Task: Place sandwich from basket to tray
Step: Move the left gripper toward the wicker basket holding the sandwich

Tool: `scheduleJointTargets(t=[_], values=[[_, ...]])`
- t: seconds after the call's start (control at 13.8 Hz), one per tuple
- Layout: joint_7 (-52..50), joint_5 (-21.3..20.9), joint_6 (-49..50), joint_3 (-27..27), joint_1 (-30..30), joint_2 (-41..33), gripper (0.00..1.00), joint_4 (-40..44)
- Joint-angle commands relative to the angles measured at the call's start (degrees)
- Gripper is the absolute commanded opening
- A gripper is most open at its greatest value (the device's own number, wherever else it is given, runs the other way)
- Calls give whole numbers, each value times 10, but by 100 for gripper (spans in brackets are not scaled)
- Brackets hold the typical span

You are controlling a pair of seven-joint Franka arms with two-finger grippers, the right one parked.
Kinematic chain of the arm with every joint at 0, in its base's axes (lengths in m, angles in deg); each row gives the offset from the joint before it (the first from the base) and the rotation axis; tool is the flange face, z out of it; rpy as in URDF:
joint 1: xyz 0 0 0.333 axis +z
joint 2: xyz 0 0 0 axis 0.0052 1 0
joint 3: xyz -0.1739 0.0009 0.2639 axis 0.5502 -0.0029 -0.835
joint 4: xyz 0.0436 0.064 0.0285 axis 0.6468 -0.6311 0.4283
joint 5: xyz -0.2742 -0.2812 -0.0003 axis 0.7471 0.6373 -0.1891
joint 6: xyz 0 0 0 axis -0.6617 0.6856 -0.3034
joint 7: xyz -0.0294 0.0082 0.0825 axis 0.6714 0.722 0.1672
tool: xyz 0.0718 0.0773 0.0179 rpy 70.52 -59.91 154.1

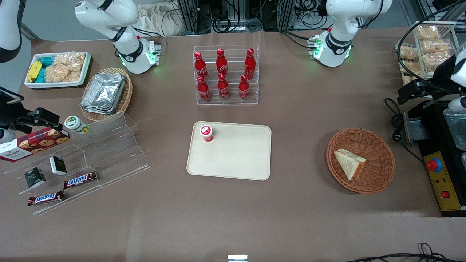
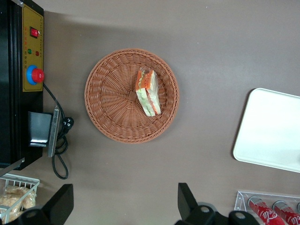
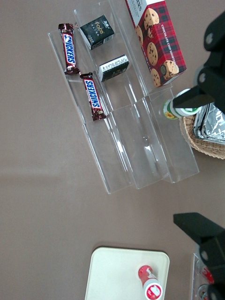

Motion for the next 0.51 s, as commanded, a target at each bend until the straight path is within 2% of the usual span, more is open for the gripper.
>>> scheduleJointTargets(t=[0.0,0.44], values=[[1,1,-11,-7,-8,2,100,8],[-16,3,-5,-9,-7,7,100,1]])
